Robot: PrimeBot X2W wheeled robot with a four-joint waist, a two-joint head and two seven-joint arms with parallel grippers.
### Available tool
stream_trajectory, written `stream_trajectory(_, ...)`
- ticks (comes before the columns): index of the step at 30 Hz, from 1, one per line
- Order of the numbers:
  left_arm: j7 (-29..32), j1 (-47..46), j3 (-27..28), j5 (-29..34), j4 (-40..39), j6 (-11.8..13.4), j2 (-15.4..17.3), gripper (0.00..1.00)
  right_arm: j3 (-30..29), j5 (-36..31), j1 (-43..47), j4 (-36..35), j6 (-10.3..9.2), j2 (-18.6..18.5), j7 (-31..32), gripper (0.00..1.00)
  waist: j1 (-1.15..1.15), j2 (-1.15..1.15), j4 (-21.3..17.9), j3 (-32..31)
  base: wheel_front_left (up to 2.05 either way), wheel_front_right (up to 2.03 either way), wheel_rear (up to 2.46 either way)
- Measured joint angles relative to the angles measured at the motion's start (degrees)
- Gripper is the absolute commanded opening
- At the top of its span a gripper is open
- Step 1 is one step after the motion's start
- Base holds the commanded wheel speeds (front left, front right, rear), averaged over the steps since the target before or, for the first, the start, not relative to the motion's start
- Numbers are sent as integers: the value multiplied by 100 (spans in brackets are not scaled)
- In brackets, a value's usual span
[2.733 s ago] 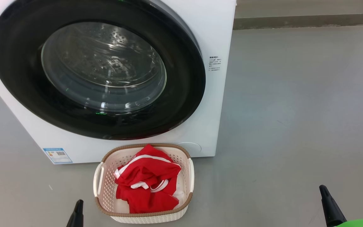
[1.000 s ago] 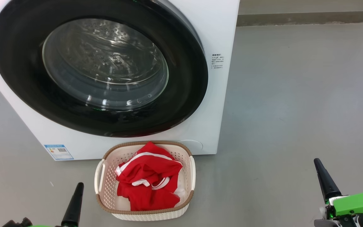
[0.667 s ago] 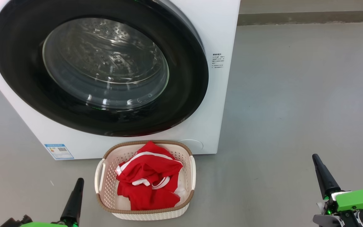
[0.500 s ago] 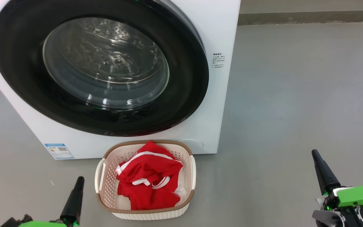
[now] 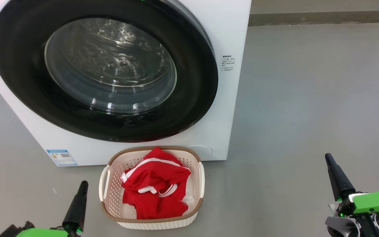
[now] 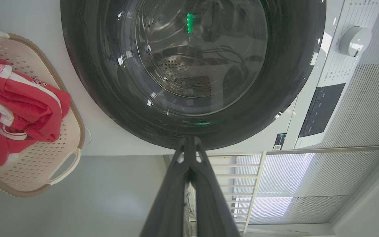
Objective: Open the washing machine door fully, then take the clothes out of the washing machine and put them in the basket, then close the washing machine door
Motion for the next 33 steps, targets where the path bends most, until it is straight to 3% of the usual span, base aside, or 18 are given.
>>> stream_trajectory(33,0,0,2,-1,0,0,-2,0,-3,0,0,0,0,1,0,0,0,0,0,0,0,0,0)
